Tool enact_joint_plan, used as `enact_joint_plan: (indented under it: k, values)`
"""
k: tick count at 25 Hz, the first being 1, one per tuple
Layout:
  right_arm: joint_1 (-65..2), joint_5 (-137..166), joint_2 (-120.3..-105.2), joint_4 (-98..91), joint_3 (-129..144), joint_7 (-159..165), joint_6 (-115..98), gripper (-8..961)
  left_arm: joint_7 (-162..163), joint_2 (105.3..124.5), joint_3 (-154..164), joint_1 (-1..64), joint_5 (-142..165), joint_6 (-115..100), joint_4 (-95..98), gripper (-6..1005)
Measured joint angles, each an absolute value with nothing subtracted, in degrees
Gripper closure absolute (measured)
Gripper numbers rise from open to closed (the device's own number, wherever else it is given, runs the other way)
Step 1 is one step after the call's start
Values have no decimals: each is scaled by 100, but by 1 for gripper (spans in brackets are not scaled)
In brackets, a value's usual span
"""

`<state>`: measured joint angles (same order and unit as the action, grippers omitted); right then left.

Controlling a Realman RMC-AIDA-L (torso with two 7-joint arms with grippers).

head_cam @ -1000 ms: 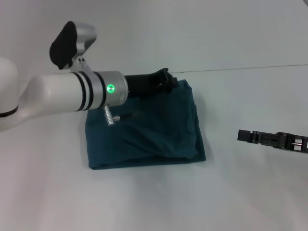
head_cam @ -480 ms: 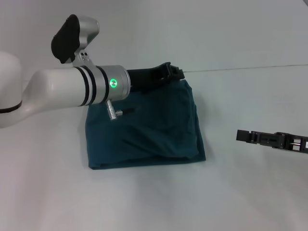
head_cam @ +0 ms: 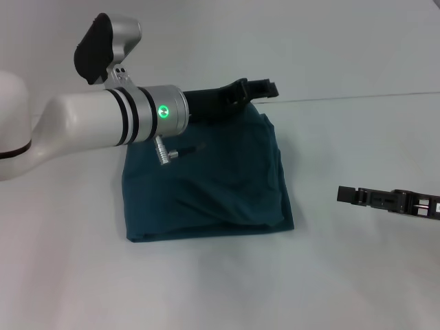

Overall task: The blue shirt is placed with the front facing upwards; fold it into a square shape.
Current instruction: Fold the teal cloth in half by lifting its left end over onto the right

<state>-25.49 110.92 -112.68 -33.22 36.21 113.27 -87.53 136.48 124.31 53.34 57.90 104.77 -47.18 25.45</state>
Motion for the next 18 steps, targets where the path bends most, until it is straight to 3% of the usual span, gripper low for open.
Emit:
enact_joint_plan:
  k: [11,15,18]
  values:
    - [-2540,11101,-11253,-3322,3621,11327,-8757,70,13502,12301,5414,5675,10300,-5036,2582,88]
    - [-2540,11101,-11244,-3322,3621,11328,-8756,70,13771,12257,5409,5602,10559,-4934,2589,61]
    - [-2540,11101,-11241,-3322,3621,11329,-8750,70,13734,12327,5426,5469,10566,-4829,2785,48]
